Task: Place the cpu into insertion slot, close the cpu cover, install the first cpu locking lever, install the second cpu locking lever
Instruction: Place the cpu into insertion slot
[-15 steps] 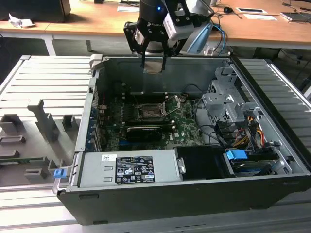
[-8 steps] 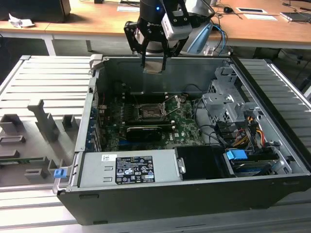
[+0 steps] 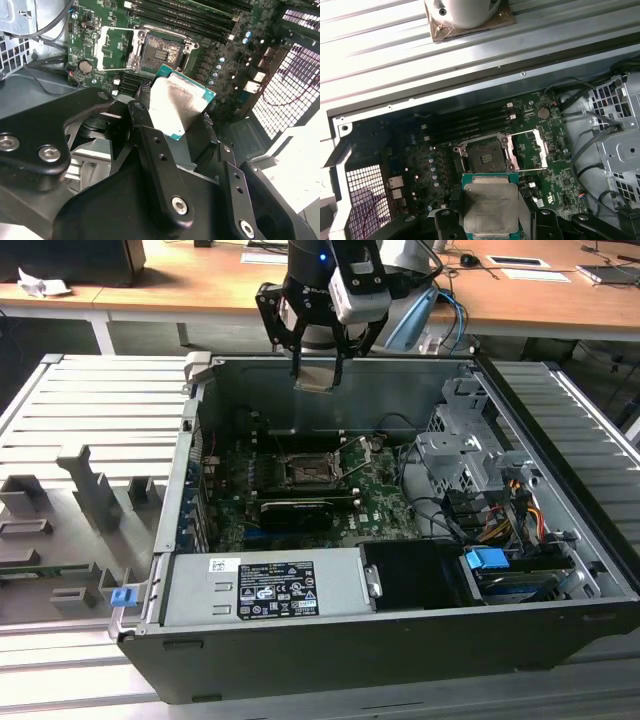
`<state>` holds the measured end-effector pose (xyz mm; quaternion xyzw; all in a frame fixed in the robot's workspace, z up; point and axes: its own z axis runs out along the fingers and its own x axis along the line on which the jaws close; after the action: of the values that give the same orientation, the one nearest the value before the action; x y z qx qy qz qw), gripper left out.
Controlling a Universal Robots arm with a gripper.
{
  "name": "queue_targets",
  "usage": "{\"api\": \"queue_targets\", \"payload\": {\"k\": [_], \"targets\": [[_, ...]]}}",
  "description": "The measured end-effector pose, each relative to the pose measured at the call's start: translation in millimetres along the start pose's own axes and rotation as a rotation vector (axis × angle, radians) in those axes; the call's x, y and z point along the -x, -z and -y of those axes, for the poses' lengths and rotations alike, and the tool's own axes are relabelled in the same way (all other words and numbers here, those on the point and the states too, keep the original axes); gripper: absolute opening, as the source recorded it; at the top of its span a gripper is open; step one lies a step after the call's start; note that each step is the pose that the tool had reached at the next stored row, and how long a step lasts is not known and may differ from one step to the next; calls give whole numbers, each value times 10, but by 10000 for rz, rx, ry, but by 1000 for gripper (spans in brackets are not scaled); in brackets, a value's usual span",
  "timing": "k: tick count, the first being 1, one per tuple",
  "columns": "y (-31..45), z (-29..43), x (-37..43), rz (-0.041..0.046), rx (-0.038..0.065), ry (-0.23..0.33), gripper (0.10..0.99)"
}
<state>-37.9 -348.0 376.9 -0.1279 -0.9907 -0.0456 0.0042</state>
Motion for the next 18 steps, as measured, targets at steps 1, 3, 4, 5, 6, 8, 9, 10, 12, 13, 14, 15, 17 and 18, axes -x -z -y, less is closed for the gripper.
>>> {"api": "queue_targets", "payload": {"k": [1, 3, 4, 5, 6, 8, 9, 10, 12, 13, 14, 15, 17, 18], "targets": [[0, 0, 0, 6, 2, -66, 529], [-1, 0, 0, 19, 5, -212, 529], [-1, 0, 0, 28, 7, -313, 529], [-1, 0, 0, 35, 8, -384, 529], [-1, 0, 0, 43, 10, -479, 529], [-3, 1, 0, 72, 14, -796, 529], [-6, 1, 0, 99, 21, -1101, 529], [-8, 1, 0, 124, 27, -1386, 529], [-11, 1, 0, 156, 34, -1742, 529], [-12, 1, 0, 168, 37, -1873, 529], [-13, 1, 0, 180, 40, -2005, 529], [-13, 1, 0, 188, 42, -2093, 529], [-17, 1, 0, 195, 45, -2179, 529], [-20, 2, 0, 196, 46, -2185, 529]]}}
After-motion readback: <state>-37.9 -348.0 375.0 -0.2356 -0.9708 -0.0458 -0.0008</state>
